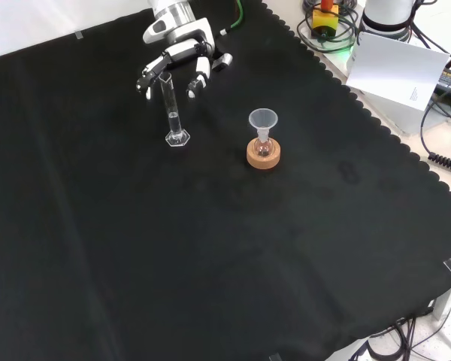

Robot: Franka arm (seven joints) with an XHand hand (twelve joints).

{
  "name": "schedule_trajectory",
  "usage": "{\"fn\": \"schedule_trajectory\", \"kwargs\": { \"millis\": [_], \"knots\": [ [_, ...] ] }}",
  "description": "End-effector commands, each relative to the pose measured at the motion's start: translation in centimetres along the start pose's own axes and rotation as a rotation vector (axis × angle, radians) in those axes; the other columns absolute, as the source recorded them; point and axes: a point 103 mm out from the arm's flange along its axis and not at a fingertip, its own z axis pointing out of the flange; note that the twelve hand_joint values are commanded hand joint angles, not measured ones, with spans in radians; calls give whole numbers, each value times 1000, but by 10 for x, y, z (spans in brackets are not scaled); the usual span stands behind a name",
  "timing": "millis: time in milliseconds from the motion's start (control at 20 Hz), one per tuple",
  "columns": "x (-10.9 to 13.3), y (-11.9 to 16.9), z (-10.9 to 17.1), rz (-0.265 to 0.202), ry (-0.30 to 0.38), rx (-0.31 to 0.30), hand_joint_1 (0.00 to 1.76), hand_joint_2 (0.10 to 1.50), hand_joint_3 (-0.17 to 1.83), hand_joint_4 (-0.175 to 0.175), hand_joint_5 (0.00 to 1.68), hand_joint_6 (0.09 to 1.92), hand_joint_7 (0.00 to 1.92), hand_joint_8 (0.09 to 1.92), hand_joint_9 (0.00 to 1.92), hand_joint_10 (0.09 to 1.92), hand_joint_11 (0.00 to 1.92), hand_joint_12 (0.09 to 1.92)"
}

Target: Pick up the graduated cylinder.

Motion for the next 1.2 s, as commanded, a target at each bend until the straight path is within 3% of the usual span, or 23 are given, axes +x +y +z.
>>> {"fn": "schedule_trajectory", "kwargs": {
  "millis": [50, 550, 700, 1200],
  "knots": [
    [-2, 7, 7, -32, 41, -34, 922, 661, 570, -29, 340, 87, 297, 655, 469, 648, 181, 1371],
    [-3, 15, 17, -102, 112, -42, 968, 622, 645, -30, 459, 87, 383, 646, 559, 612, 243, 1347],
    [-1, 18, 21, -126, 122, -16, 978, 615, 654, -32, 482, 87, 404, 645, 588, 603, 270, 1340],
    [1, 25, 28, -162, 203, -17, 1002, 609, 672, -25, 513, 87, 455, 640, 651, 580, 325, 1318]
  ]
}}
